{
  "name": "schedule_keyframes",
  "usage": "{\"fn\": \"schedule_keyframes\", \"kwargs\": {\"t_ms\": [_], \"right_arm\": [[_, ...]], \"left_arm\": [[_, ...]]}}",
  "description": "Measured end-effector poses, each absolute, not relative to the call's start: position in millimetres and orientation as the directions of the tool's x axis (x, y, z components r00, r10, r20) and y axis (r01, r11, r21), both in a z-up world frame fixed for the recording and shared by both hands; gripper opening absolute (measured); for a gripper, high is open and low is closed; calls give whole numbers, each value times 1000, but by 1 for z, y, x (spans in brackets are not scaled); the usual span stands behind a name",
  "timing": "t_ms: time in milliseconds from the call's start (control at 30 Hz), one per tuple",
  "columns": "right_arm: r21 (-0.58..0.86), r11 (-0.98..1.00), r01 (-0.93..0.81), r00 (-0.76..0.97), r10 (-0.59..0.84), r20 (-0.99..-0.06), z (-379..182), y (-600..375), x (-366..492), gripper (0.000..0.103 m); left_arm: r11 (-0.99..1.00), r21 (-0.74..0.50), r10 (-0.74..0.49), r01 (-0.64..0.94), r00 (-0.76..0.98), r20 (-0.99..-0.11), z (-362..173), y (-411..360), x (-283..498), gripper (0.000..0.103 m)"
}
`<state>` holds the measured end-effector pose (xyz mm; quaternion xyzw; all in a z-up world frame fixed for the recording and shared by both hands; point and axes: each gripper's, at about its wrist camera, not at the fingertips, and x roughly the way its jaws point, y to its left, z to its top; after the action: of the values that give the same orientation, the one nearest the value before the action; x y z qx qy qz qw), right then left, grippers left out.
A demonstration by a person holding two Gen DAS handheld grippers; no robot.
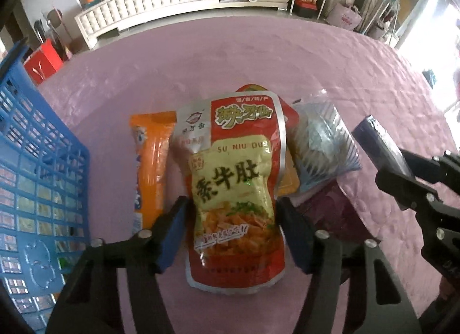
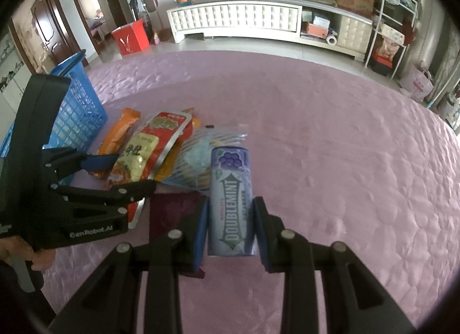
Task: Organize snacks
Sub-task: 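Grasp the red-and-yellow snack bag with the left gripper while the right holds the gum, then drop the snack bag into the basket with the left gripper while the right carries gum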
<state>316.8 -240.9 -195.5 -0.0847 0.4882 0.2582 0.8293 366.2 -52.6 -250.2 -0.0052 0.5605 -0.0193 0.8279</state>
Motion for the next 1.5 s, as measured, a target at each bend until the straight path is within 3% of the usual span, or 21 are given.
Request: {"fn": "schedule_keyframes", "kwargs": {"t_ms": [200, 600, 1200, 1500], "right_arm": [[115, 848, -518, 390, 354, -850, -193, -240, 313, 35], [42, 852, -522, 422, 300, -856, -175, -239, 283, 35], [53, 842, -537, 498, 367, -786, -75, -199, 215, 35], [34, 822, -569, 507, 383, -772, -53, -168, 191, 35]], "left_arm": [[999, -49, -53, 21, 370, -928, -245, -60, 352, 35], [996, -86, -88, 25, 425, -901, -211, -59, 308, 33], [993, -109, -116, 47, 588, -800, -108, -15, 227, 33], [993, -115, -114, 41, 651, -750, -71, 25, 187, 33]]}}
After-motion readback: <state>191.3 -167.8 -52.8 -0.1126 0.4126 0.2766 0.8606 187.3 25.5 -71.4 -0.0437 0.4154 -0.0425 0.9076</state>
